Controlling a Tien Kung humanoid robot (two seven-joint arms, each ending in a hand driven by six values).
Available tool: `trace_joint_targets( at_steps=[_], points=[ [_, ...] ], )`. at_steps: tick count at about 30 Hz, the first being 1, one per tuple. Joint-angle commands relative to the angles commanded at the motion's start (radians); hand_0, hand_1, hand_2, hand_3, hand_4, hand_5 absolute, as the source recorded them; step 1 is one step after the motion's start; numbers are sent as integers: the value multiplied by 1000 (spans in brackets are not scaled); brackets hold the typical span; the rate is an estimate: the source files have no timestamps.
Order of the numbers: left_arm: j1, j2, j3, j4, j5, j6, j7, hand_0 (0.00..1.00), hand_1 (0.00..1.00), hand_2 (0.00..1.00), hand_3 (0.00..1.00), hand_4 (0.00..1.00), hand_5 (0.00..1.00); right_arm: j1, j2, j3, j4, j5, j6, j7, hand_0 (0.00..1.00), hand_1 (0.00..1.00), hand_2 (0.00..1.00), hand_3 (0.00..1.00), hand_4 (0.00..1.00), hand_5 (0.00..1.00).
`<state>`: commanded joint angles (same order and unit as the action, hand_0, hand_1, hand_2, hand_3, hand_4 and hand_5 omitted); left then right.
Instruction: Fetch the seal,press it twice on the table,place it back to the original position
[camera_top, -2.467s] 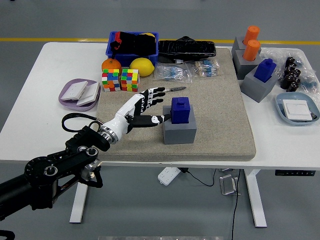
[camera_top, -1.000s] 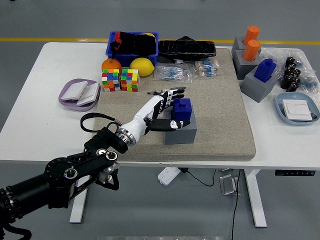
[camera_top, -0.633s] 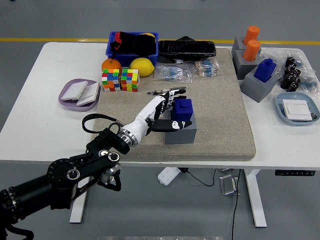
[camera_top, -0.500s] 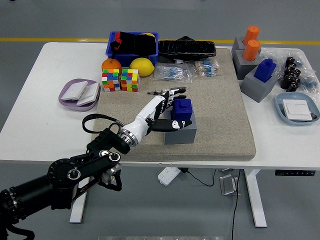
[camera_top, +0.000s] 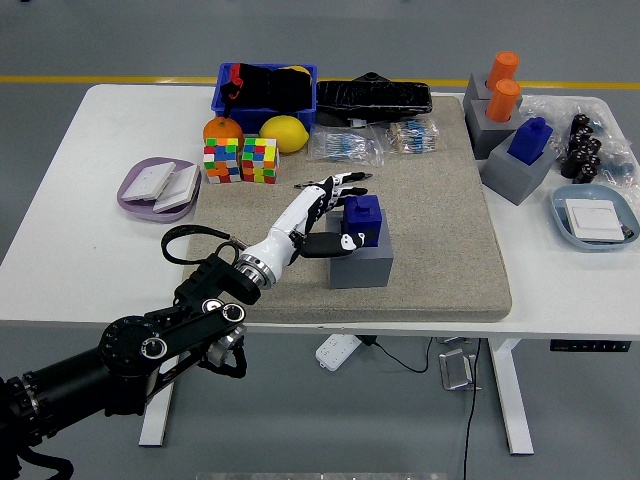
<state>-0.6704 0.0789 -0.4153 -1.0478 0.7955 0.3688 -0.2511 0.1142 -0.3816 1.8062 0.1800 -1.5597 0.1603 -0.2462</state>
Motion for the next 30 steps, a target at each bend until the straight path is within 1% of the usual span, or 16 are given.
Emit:
trace_joint_targets(
  at_steps=[17,19,24,25,30],
  points=[
    [5,-3,12,11,-2,-6,2,888,800,799,880,713,2,-4,-3,-7,0,0,2,2,884,746,732,736,829,525],
    [5,-4,12,12,-3,-5,2,885,793,782,876,711,2,-4,-2,-9,0,2,2,2,884,746,732,737,830,524],
    [3,-7,8,18,-9,3,-5,885,793,782,876,711,2,-2,-2,-13,0,4,2,3,884,746,732,737,830,524],
    [1,-8,7,20,-9,4,-6,871,674,564,870,697,2,-2,-2,-12,0,3,1,3,884,746,732,737,829,524],
    [-3,-11,5,30,-8,9,-7,871,674,564,870,697,2,-2,-3,-8,0,2,1,2,884,746,732,737,829,524]
  ],
)
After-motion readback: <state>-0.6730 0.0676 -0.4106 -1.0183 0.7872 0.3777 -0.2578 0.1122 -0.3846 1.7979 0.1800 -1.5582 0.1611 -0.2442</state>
